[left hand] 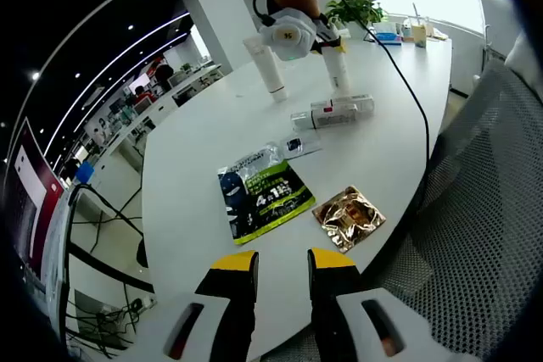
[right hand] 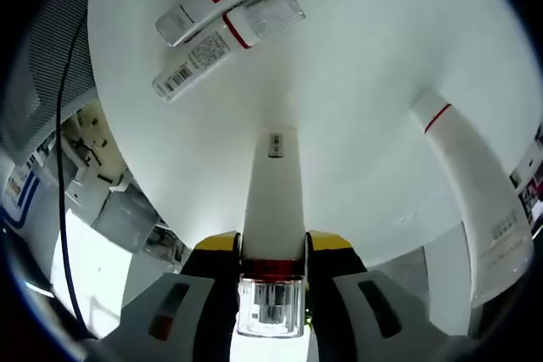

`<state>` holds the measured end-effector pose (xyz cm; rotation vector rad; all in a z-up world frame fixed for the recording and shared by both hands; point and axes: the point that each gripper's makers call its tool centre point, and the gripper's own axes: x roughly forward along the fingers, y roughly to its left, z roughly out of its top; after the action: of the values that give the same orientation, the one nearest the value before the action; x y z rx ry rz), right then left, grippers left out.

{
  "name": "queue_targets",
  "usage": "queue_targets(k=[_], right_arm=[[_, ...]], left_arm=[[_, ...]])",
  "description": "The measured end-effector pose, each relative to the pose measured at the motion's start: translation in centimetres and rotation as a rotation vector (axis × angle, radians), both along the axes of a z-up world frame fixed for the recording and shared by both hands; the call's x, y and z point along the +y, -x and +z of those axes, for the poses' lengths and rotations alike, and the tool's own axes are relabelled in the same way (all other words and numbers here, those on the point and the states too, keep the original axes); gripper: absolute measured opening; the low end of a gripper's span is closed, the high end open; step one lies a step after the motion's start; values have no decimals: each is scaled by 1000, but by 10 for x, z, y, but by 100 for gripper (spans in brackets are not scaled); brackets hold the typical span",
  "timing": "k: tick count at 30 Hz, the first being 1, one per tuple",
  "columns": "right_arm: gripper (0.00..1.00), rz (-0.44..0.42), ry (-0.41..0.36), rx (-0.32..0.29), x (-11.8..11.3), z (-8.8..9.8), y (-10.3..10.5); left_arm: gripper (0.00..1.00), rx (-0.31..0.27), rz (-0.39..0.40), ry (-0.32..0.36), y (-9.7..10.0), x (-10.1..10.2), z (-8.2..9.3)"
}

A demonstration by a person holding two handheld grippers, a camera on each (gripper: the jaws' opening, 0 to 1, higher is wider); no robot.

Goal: Arrange the skincare products in the storage area until every visible bottle or jar stands upright without overlapping.

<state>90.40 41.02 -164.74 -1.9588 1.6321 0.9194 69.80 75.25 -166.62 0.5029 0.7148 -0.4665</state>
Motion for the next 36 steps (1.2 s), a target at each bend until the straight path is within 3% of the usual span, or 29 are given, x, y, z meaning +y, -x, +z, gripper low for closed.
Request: queue_targets(k=[13,16,22,27,31,34,36], right_arm=[[45,89,-44,-16,7,1,-7],[48,121,-98,-31,15,4,-10],[64,81,-259,-93,26,13,-12],[66,68,-478,-259,52,39,-29],[69,22,-597,-322,62,56,-23],[69,-23,-754,-393,76,70,-19],[69,2,-838,-446,85,82,-18]], left_arm=[[24,8,-4,-4,1,0,-1],[24,10,-3,-3,1,0,-2],[24,17,-8,-6,1,-1,-3],[24,28,-14,-10,2,-1,-6],[24,38,-18,-13,3,-2,-7],[24,42,-19,-14,4,-2,-8],[24,47,-18,-13,4,-2,-8]])
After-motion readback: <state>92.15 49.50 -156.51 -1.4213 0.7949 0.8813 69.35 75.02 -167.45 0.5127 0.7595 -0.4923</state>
